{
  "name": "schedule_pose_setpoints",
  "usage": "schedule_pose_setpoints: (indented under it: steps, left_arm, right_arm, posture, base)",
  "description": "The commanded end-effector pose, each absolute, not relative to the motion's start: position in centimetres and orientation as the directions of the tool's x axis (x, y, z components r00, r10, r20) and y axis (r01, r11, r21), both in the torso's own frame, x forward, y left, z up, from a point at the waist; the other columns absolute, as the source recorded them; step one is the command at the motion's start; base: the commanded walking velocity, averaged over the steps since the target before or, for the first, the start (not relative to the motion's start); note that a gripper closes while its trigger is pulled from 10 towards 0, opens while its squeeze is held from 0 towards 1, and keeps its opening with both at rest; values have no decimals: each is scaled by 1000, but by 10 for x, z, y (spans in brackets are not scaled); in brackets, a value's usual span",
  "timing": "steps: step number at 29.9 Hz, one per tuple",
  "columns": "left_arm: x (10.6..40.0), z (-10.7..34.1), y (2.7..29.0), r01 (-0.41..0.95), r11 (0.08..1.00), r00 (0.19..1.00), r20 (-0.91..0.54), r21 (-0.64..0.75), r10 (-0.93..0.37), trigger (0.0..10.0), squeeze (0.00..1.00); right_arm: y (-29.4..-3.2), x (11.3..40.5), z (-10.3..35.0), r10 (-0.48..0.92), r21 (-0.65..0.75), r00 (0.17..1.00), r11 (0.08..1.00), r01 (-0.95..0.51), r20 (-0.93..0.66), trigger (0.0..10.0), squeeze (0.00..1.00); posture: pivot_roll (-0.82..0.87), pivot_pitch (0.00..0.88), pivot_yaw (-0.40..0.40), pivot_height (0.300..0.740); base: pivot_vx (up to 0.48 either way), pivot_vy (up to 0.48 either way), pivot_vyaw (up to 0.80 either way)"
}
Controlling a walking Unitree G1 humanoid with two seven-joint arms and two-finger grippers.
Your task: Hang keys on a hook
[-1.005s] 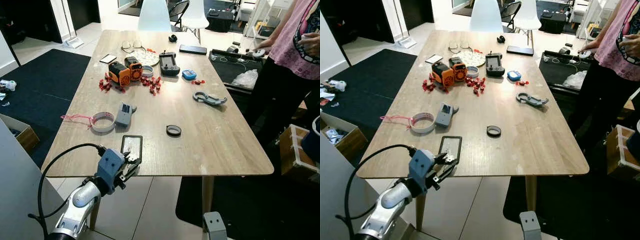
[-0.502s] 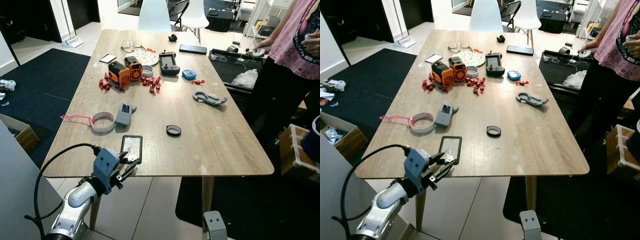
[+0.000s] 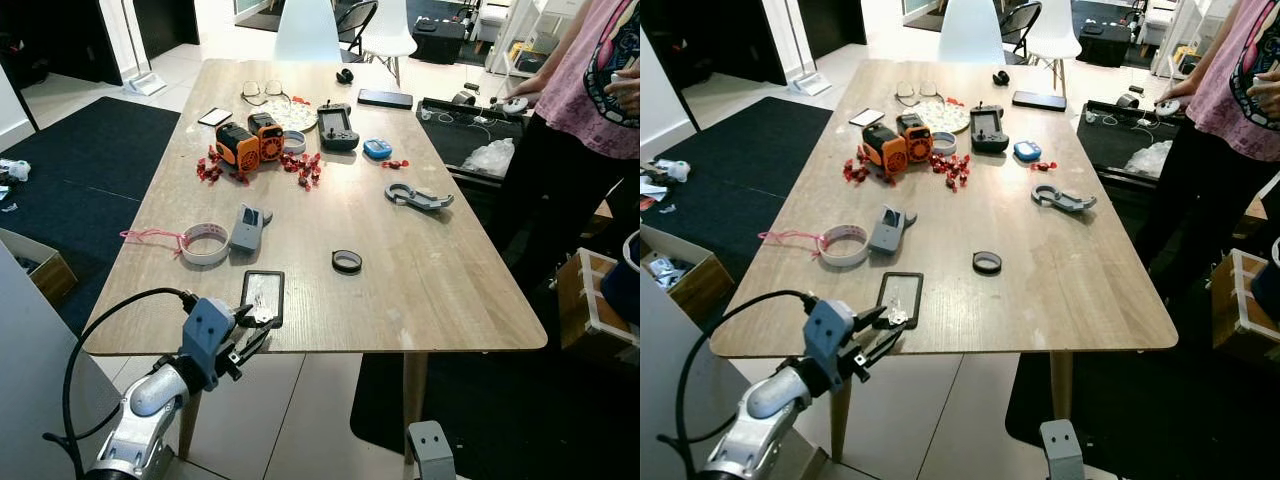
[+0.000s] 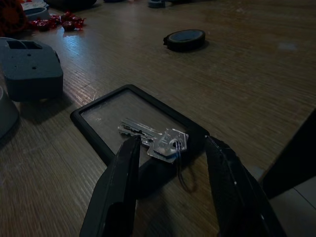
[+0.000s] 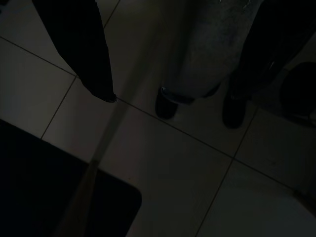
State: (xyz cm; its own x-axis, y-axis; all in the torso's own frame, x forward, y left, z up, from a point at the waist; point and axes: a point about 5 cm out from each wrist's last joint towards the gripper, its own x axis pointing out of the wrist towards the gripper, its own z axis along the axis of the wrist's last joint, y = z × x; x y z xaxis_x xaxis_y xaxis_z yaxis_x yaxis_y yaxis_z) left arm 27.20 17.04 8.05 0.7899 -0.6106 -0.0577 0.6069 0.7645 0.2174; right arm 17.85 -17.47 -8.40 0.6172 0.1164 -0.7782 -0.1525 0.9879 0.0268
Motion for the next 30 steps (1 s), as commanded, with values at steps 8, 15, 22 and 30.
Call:
schedule_pose_setpoints:
  steps: [8,15,22,30]
  left_arm:
    - [261,76,177,629,737,773,-100,247,-627,10000,0]
    - [258,74,176,633,736,770,-101,241,-630,10000,0]
    - [259,75,175,631,739,772,-100,238,-627,10000,0]
    - [259,74,171,622,750,780,-97,227,-618,3490,0]
  right_arm:
    - [-178,175,-86,108,24,609,989,-144,-786,10000,0]
    - [-177,175,-86,110,26,609,989,-145,-786,10000,0]
    - [-176,175,-86,110,26,608,989,-145,-786,10000,0]
    - [-176,175,-86,109,27,609,989,-143,-786,10000,0]
  posture:
    - [66,99,-48,740]
    - [68,100,-47,740]
    - [68,102,-47,740]
    - [67,101,-43,740]
  base:
    - [0,0,0]
    - [0,0,0]
    - [0,0,0]
    - [0,0,0]
